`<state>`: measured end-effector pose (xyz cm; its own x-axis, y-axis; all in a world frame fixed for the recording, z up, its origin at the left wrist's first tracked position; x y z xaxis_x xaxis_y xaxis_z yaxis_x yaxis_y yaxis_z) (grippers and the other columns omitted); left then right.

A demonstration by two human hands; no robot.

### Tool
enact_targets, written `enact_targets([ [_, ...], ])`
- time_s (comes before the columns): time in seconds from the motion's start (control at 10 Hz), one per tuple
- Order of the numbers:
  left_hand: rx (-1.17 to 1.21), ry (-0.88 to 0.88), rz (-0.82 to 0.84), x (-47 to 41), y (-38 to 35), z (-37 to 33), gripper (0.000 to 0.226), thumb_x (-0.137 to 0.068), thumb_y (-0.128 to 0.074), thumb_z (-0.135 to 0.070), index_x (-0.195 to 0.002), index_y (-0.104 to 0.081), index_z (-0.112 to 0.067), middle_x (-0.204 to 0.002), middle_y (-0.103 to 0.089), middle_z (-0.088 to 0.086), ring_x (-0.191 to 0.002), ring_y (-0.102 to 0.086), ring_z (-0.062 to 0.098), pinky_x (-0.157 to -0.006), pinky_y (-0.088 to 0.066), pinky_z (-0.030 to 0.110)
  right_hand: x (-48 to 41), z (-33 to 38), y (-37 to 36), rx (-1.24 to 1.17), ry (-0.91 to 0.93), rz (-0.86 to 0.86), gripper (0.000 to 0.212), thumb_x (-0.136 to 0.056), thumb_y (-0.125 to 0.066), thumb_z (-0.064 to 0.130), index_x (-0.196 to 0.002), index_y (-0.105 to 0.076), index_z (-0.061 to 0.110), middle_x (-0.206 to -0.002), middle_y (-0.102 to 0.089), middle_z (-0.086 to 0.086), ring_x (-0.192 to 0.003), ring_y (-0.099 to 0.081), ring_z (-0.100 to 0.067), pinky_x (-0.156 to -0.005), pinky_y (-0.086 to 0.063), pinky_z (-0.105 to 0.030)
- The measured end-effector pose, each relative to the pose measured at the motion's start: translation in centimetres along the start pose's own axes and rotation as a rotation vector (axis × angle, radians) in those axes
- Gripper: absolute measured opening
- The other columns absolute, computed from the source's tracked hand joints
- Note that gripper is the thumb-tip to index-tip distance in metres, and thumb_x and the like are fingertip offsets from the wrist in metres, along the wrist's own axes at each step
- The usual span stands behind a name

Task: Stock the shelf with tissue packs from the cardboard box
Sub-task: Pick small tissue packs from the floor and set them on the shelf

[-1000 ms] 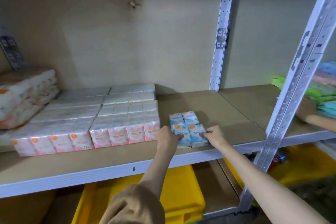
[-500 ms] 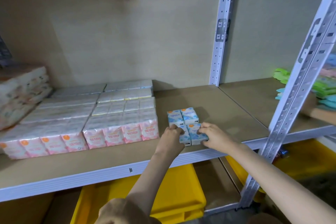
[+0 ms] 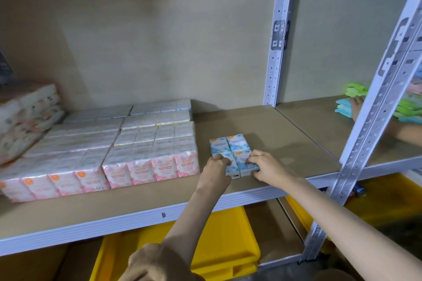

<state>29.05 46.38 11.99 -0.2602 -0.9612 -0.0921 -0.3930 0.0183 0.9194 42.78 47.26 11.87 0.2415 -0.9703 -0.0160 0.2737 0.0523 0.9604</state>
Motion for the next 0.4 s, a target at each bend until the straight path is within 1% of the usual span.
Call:
enact_targets([
  [0.3,-0.039,-0.018,0.021,-0.1,0.2,0.0,0.046,-0.088,-0.058,-0.009,-0.133,-0.046,-0.009,-0.138,-0.046,0.01,-0.129,-0.041,0.023,-0.103,-0.042,0.033,0.1,0.3,0.3,0.014,0.003,0.018,0.039,-0.09,-0.053,0.01,-0.129,-0.05,0.008,-0.137,-0.043,-0.005,-0.124,-0.044,-0.021,-0.099,-0.04,-0.031],
  [0.4,-0.009,-0.036,0.001,0.8,1.1,-0.2,0.046,-0.087,-0.058,-0.009,-0.132,-0.047,-0.009,-0.139,-0.046,0.009,-0.129,-0.042,0.023,-0.102,-0.043,0.033,0.7,0.9,1.4,0.016,0.012,-0.005,0.04,-0.09,-0.054,0.01,-0.13,-0.049,0.006,-0.137,-0.043,-0.006,-0.125,-0.043,-0.02,-0.097,-0.038,-0.026],
])
Point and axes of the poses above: each hand's wrist, its own x-axis away from the middle knuckle, its own y-axis out of the back of the hand, z = x × y, the point moved 4 cm from there along -x, towards the middle knuckle
